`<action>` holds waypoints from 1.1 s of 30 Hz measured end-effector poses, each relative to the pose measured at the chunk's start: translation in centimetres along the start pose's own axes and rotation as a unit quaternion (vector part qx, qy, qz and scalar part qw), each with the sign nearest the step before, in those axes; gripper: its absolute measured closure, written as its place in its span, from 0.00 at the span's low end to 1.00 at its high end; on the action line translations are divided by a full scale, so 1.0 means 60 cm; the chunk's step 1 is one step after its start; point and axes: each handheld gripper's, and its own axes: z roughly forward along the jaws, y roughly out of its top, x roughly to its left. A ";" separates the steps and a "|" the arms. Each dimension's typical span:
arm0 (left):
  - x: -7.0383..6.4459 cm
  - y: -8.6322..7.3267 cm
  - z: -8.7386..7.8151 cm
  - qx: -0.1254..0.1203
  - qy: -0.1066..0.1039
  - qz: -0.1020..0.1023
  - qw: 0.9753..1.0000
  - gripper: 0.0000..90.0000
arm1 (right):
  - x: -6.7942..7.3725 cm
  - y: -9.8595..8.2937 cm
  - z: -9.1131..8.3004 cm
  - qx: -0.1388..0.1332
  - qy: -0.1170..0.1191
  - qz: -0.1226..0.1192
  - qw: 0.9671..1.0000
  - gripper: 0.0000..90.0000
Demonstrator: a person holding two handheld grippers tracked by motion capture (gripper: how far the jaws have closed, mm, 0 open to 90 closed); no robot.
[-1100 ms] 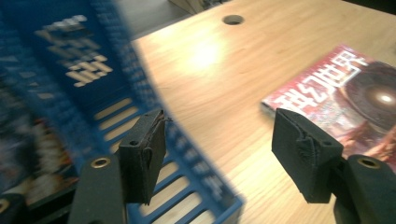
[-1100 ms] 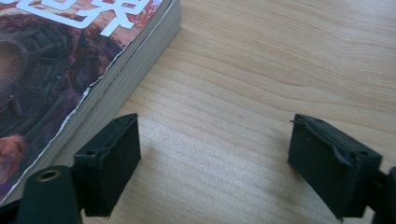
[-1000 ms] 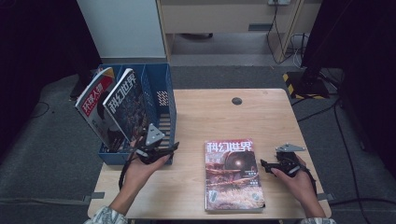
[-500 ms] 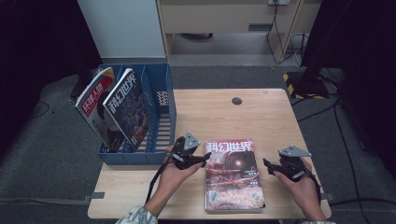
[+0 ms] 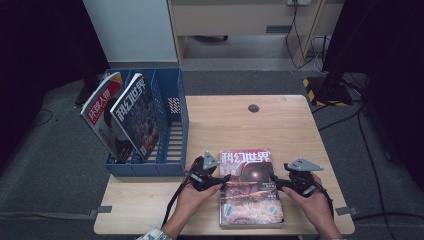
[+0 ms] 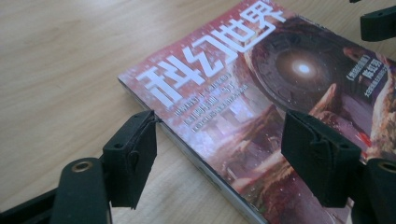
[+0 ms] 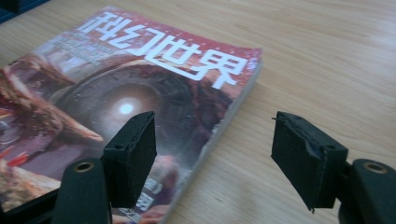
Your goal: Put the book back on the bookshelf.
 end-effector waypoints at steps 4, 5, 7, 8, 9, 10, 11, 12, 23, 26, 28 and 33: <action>-0.007 -0.006 0.013 0.013 -0.015 -0.006 1.000 0.27 | 0.009 -0.002 0.011 0.008 0.014 -0.008 1.000 0.32; -0.008 -0.007 0.014 0.013 -0.018 -0.008 1.000 0.26 | 0.013 -0.002 0.014 0.012 0.020 -0.006 1.000 0.31; -0.009 -0.008 0.017 0.016 -0.021 -0.007 1.000 0.25 | 0.016 -0.002 0.019 0.014 0.025 -0.010 1.000 0.29; -0.010 -0.009 0.020 0.020 -0.023 -0.007 1.000 0.24 | 0.018 -0.003 0.021 0.019 0.029 -0.010 0.999 0.29; -0.009 -0.011 0.023 0.027 -0.025 -0.008 0.999 0.23 | 0.020 -0.003 0.025 0.022 0.031 -0.009 0.999 0.28; -0.009 -0.012 0.025 0.030 -0.027 -0.010 0.999 0.23 | 0.022 -0.004 0.027 0.028 0.035 -0.011 0.999 0.27; -0.008 -0.013 0.027 0.031 -0.028 -0.012 0.999 0.22 | 0.024 -0.005 0.030 0.029 0.034 -0.014 0.999 0.26; -0.006 -0.015 0.030 0.034 -0.028 -0.014 0.999 0.22 | 0.025 -0.004 0.031 0.030 0.034 -0.013 0.999 0.26; -0.001 -0.019 0.037 0.035 -0.041 -0.030 0.998 0.18 | 0.025 -0.005 0.035 0.031 0.037 -0.011 0.999 0.24; 0.000 -0.021 0.040 0.033 -0.048 -0.032 0.998 0.18 | 0.024 -0.005 0.036 0.030 0.039 -0.011 0.999 0.24; 0.001 -0.022 0.040 0.031 -0.050 -0.034 0.998 0.17 | 0.025 -0.005 0.038 0.029 0.041 -0.010 0.999 0.24; 0.006 -0.024 0.044 0.029 -0.060 -0.046 0.997 0.15 | 0.027 -0.004 0.041 0.029 0.049 -0.011 0.998 0.24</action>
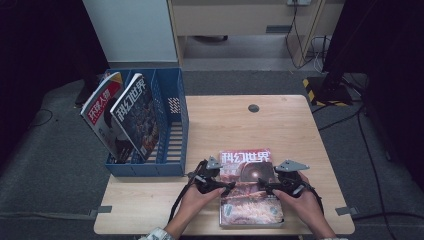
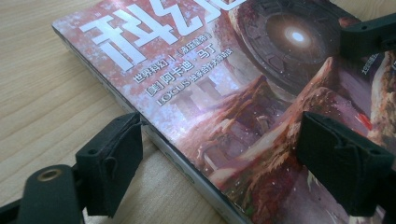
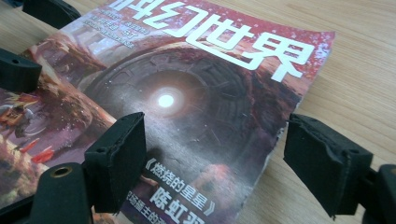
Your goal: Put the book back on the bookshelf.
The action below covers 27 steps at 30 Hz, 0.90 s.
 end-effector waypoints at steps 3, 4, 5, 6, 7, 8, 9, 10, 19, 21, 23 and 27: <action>0.006 -0.002 0.003 0.000 -0.011 -0.013 1.000 0.14 | 0.002 0.001 0.003 -0.001 0.003 0.003 1.000 0.23; 0.007 -0.002 0.003 0.000 -0.014 -0.015 1.000 0.14 | 0.002 0.001 0.003 0.000 0.003 0.003 1.000 0.23; 0.008 -0.002 0.003 0.001 -0.016 -0.016 1.000 0.14 | 0.001 0.001 0.003 0.000 0.003 0.003 1.000 0.23; 0.009 -0.002 0.004 0.001 -0.018 -0.017 1.000 0.14 | 0.001 0.001 0.004 0.000 0.004 0.004 1.000 0.23; 0.010 -0.002 0.004 0.002 -0.021 -0.020 1.000 0.14 | 0.001 0.001 0.004 -0.001 0.004 0.003 1.000 0.23; 0.012 -0.003 0.005 0.004 -0.026 -0.023 0.999 0.14 | 0.002 0.000 0.004 -0.004 0.004 0.001 1.000 0.24; 0.013 -0.002 0.005 0.007 -0.029 -0.026 0.999 0.13 | 0.002 0.000 0.006 -0.008 0.006 -0.006 1.000 0.24; 0.014 -0.002 0.004 0.008 -0.028 -0.026 0.999 0.13 | 0.004 0.002 0.006 -0.008 0.007 -0.011 1.000 0.24; 0.019 0.002 0.001 0.023 -0.031 -0.030 0.999 0.13 | 0.008 0.004 0.007 -0.011 0.011 -0.035 0.999 0.27; 0.019 0.003 -0.001 0.024 -0.031 -0.029 0.999 0.13 | 0.008 0.004 0.010 -0.014 0.016 -0.028 0.999 0.27; 0.017 0.005 -0.004 0.020 -0.024 -0.025 0.999 0.15 | 0.007 0.004 0.011 -0.011 0.021 -0.023 0.999 0.27; 0.018 0.009 -0.013 0.011 -0.010 -0.016 1.000 0.21 | 0.007 0.005 0.010 -0.011 0.026 -0.027 0.999 0.28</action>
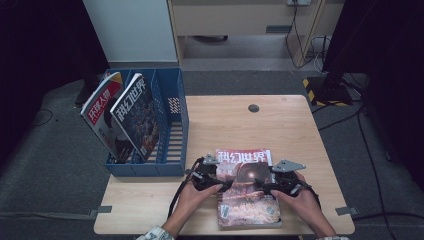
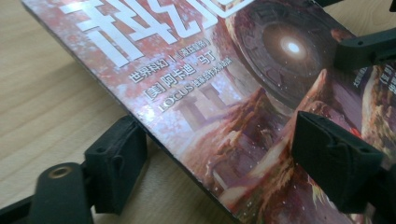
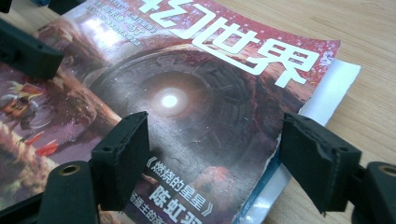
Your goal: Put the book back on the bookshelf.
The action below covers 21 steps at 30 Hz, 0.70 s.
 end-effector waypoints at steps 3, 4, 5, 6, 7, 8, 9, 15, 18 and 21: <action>0.006 0.003 -0.011 -0.023 0.009 -0.006 1.000 0.31 | 0.001 0.001 -0.001 0.001 0.006 -0.007 1.000 0.32; 0.008 0.003 -0.015 -0.030 0.005 -0.008 1.000 0.36 | 0.002 0.002 -0.001 0.001 0.010 -0.008 1.000 0.33; 0.011 0.004 -0.017 -0.035 -0.004 -0.010 0.999 0.41 | 0.004 0.002 0.000 0.000 0.012 -0.009 1.000 0.33; 0.012 0.004 -0.018 -0.035 -0.011 -0.012 0.999 0.45 | 0.005 0.002 0.001 0.000 0.017 -0.012 1.000 0.33; 0.011 0.004 -0.018 -0.034 -0.012 -0.012 0.999 0.47 | 0.008 0.003 0.003 0.002 0.020 -0.011 1.000 0.33; 0.010 0.004 -0.017 -0.032 -0.011 -0.009 0.999 0.47 | 0.010 0.004 0.005 0.001 0.019 -0.011 1.000 0.33; 0.008 0.004 -0.016 -0.030 -0.008 -0.007 0.999 0.47 | 0.012 0.005 0.006 0.002 0.019 -0.008 1.000 0.33; 0.008 0.006 -0.015 -0.027 -0.012 -0.008 1.000 0.49 | 0.015 0.007 0.006 0.002 0.017 -0.024 1.000 0.34; 0.005 0.006 -0.013 -0.016 -0.020 -0.005 1.000 0.55 | 0.021 0.008 0.010 -0.001 0.022 -0.031 0.999 0.34; 0.004 0.007 -0.015 -0.018 -0.024 -0.005 1.000 0.58 | 0.022 0.010 0.011 0.001 0.022 -0.031 0.999 0.33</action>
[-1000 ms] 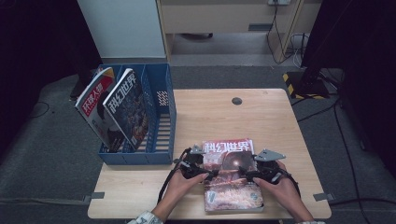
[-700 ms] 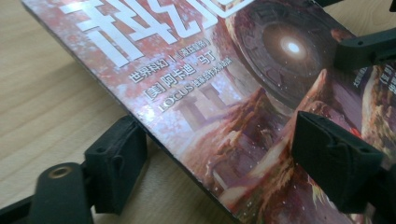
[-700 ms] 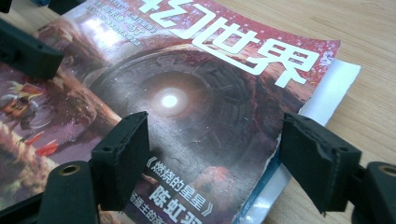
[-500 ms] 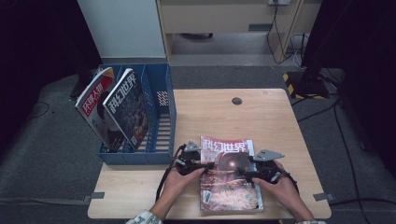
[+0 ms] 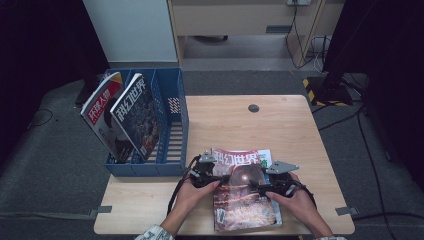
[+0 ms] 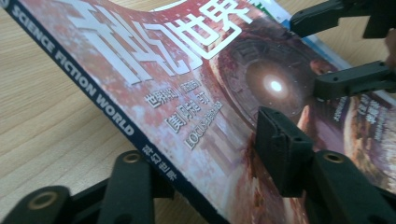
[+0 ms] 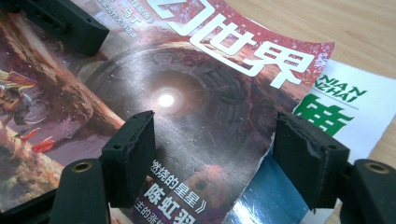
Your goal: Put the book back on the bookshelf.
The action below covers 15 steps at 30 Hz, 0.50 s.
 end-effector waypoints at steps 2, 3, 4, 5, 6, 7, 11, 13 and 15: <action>-0.003 0.001 -0.001 -0.002 0.000 0.004 1.000 0.61 | -0.004 -0.001 0.001 0.001 0.006 0.012 1.000 0.33; -0.004 0.001 -0.001 -0.001 0.002 0.007 1.000 0.61 | -0.006 0.000 0.001 0.004 0.009 0.022 1.000 0.30; -0.004 0.001 -0.001 0.000 0.002 0.008 1.000 0.61 | -0.008 0.000 0.002 0.007 0.010 0.026 1.000 0.28; -0.004 0.001 -0.002 -0.001 0.000 0.008 1.000 0.62 | -0.009 0.000 0.002 0.008 0.010 0.033 0.999 0.27; -0.004 0.002 -0.003 0.000 -0.001 0.007 1.000 0.63 | -0.010 0.001 0.002 0.008 0.012 0.038 0.999 0.26; -0.004 0.002 -0.003 0.001 -0.002 0.006 1.000 0.63 | -0.011 0.002 0.003 0.007 0.013 0.043 0.999 0.25; -0.002 0.005 -0.006 0.004 -0.007 -0.004 1.000 0.65 | -0.016 0.010 0.008 0.001 0.014 0.063 0.998 0.24; -0.002 0.007 -0.007 0.009 -0.008 -0.008 1.000 0.65 | -0.017 0.013 0.016 0.008 0.012 0.064 0.998 0.23; -0.003 0.010 -0.008 0.010 -0.005 -0.005 1.000 0.64 | -0.016 0.016 0.023 0.011 0.009 0.064 0.998 0.21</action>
